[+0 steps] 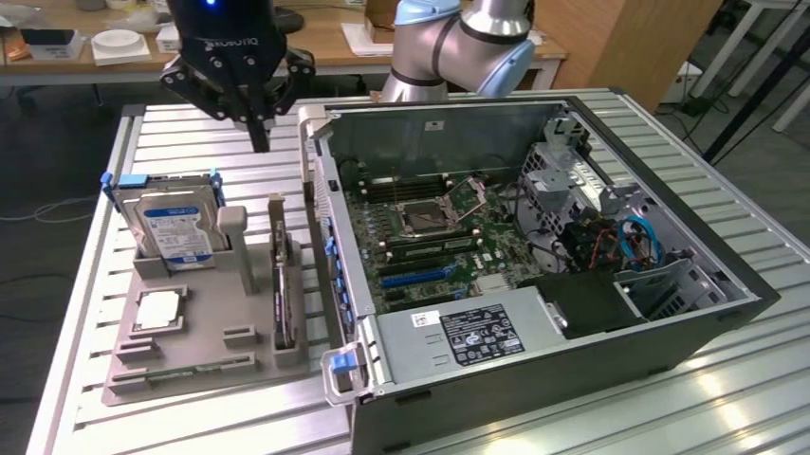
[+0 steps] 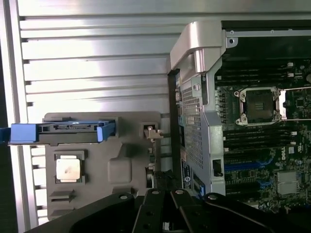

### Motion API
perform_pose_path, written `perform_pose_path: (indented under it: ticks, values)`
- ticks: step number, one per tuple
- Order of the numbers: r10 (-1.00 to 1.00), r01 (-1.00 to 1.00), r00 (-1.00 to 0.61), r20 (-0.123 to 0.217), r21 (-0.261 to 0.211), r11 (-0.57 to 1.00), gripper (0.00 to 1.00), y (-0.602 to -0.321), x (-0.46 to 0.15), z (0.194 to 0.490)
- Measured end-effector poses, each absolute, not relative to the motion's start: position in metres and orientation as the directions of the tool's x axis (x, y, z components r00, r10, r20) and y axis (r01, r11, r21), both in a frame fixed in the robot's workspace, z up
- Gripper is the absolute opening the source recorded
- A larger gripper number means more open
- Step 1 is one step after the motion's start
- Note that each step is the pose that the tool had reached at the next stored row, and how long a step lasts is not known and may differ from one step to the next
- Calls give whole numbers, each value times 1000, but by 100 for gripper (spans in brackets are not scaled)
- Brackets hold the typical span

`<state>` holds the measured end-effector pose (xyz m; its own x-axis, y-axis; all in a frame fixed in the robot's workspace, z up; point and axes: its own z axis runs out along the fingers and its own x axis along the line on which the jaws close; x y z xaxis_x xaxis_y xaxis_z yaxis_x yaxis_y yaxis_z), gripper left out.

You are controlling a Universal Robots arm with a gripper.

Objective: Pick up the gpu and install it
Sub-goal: 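Reach for the gpu, then pick up the gpu and move the gpu toward the slot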

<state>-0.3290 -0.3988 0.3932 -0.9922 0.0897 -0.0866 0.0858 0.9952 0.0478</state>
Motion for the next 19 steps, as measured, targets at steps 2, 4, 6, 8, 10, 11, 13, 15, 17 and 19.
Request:
perform_pose_path:
  ticks: [2, 4, 6, 8, 10, 11, 13, 15, 17, 19]
  values:
    - [91, 87, -992, -87, 48, 995, 11, -399, -334, 393]
    - [93, 89, -992, -88, 48, 995, 11, -399, -339, 393]
    - [95, 91, -991, -89, 48, 995, 11, -399, -343, 393]
    - [97, 93, -991, -90, 48, 995, 11, -399, -347, 393]
    - [99, 95, -991, -90, 48, 994, 11, -399, -351, 393]
    - [99, 95, -991, -90, 48, 994, 11, -399, -351, 393]
    - [99, 95, -991, -90, 48, 994, 11, -399, -351, 393]
    - [103, 99, -991, -90, 48, 994, 11, -399, -352, 393]
    - [103, 99, -991, -90, 48, 994, 11, -399, -352, 393]
    - [103, 99, -991, -90, 48, 994, 11, -399, -352, 393]
